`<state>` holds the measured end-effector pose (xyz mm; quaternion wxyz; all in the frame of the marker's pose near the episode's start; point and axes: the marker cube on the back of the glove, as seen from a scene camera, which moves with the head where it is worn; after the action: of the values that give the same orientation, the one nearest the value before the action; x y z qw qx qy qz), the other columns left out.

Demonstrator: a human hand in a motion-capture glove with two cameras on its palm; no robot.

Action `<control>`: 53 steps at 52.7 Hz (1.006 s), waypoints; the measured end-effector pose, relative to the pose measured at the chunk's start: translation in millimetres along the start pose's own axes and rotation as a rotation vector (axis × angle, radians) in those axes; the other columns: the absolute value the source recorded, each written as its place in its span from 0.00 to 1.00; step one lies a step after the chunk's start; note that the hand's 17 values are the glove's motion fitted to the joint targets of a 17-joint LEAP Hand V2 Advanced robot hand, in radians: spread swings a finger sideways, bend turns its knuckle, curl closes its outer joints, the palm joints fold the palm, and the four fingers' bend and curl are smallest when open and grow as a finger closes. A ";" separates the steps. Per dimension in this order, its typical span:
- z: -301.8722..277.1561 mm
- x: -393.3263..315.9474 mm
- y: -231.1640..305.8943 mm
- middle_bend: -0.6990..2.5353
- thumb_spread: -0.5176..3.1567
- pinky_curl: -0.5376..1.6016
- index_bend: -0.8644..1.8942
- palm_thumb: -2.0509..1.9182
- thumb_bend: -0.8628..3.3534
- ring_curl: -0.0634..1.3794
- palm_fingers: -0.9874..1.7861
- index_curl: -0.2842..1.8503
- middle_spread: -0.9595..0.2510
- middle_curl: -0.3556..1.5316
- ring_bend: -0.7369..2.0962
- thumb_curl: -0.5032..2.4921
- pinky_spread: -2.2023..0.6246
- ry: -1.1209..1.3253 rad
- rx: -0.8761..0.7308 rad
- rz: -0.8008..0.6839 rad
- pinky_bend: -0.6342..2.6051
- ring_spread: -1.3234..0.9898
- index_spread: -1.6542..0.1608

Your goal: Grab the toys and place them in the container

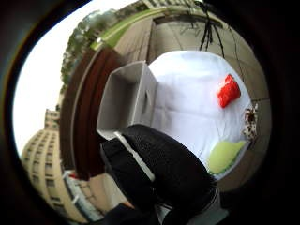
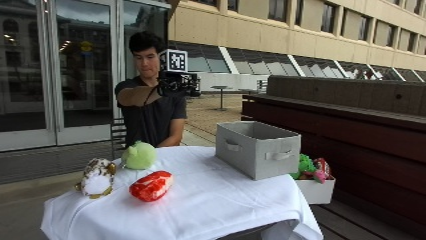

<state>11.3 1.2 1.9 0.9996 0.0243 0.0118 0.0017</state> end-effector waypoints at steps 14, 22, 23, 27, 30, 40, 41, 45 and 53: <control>-25.7 25.4 25.0 0.27 0.43 0.39 0.37 0.48 0.18 0.16 0.32 0.24 0.73 0.32 0.32 0.18 0.72 -0.005 0.007 0.018 0.39 0.45 0.81; -34.7 54.0 49.3 0.27 0.42 0.40 0.37 0.48 0.18 0.17 0.32 0.25 0.73 0.33 0.32 0.18 0.72 -0.013 -0.025 0.122 0.39 0.44 0.80; -36.0 55.8 54.4 0.27 0.42 0.40 0.37 0.48 0.18 0.17 0.32 0.25 0.73 0.33 0.32 0.18 0.72 -0.016 -0.061 0.167 0.39 0.44 0.80; -32.9 67.8 65.6 0.27 0.42 0.40 0.37 0.48 0.18 0.17 0.33 0.26 0.73 0.33 0.32 0.18 0.72 -0.025 -0.108 0.209 0.39 0.44 0.79; -20.7 81.4 65.5 0.27 0.42 0.40 0.37 0.48 0.18 0.17 0.33 0.26 0.73 0.34 0.32 0.19 0.72 -0.010 -0.024 0.148 0.39 0.44 0.79; 16.8 106.8 83.7 0.27 0.42 0.41 0.36 0.48 0.18 0.18 0.32 0.26 0.72 0.34 0.32 0.19 0.73 0.021 -0.007 0.078 0.40 0.44 0.78; 21.0 107.6 87.6 0.27 0.42 0.41 0.36 0.48 0.18 0.19 0.32 0.26 0.72 0.34 0.32 0.19 0.73 0.020 -0.015 0.082 0.40 0.44 0.78; 37.8 106.1 96.7 0.27 0.41 0.42 0.36 0.48 0.18 0.19 0.32 0.26 0.71 0.34 0.32 0.19 0.74 0.012 -0.039 0.163 0.42 0.44 0.78; 81.0 103.1 104.9 0.27 0.41 0.43 0.36 0.48 0.18 0.19 0.31 0.25 0.70 0.34 0.32 0.19 0.75 0.010 -0.111 0.300 0.43 0.44 0.77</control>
<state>116.0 102.4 85.4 0.9879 -0.0294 0.0128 0.1519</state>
